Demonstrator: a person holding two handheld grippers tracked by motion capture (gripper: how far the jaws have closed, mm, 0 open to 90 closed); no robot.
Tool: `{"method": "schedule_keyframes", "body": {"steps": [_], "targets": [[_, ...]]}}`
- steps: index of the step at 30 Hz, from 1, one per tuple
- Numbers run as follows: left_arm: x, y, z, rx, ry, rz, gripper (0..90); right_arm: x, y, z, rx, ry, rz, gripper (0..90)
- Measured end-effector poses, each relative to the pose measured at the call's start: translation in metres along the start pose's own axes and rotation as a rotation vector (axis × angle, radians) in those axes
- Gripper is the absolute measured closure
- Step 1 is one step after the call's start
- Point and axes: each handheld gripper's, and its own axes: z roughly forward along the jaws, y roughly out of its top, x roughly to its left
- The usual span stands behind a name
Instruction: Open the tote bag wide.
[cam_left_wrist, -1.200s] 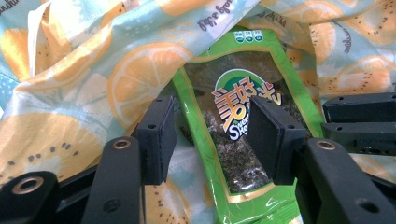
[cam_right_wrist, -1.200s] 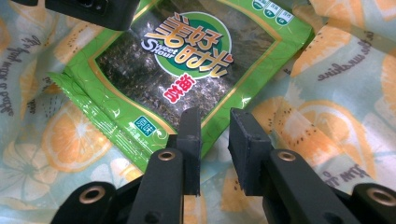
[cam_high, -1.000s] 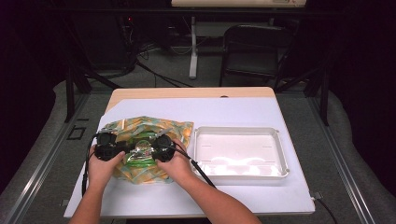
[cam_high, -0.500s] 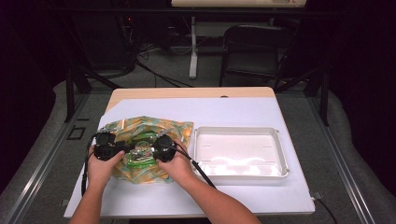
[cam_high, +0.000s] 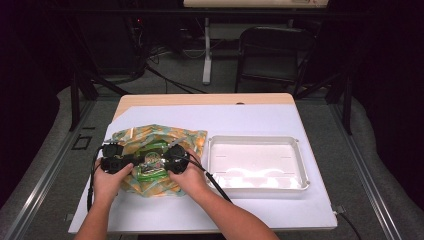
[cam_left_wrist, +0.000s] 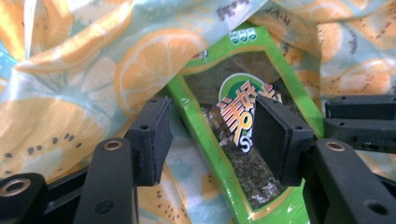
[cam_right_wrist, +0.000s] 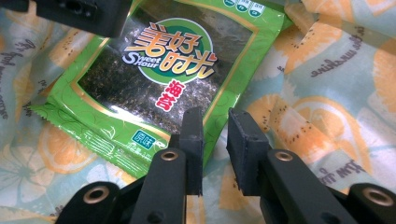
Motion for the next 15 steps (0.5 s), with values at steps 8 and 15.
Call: {"method": "schedule_keyframes", "body": {"steps": [8, 15], "targets": [[-0.001, -0.002, 0.006, 0.022, -0.014, -0.015, 45.5, 0.001, -0.002, 0.001, -0.023, -0.002, 0.018, 76.3], [-0.004, -0.003, 0.011, 0.054, -0.027, -0.004, 44.2, 0.0, -0.003, 0.001, -0.019, 0.002, 0.017, 76.5]]}}
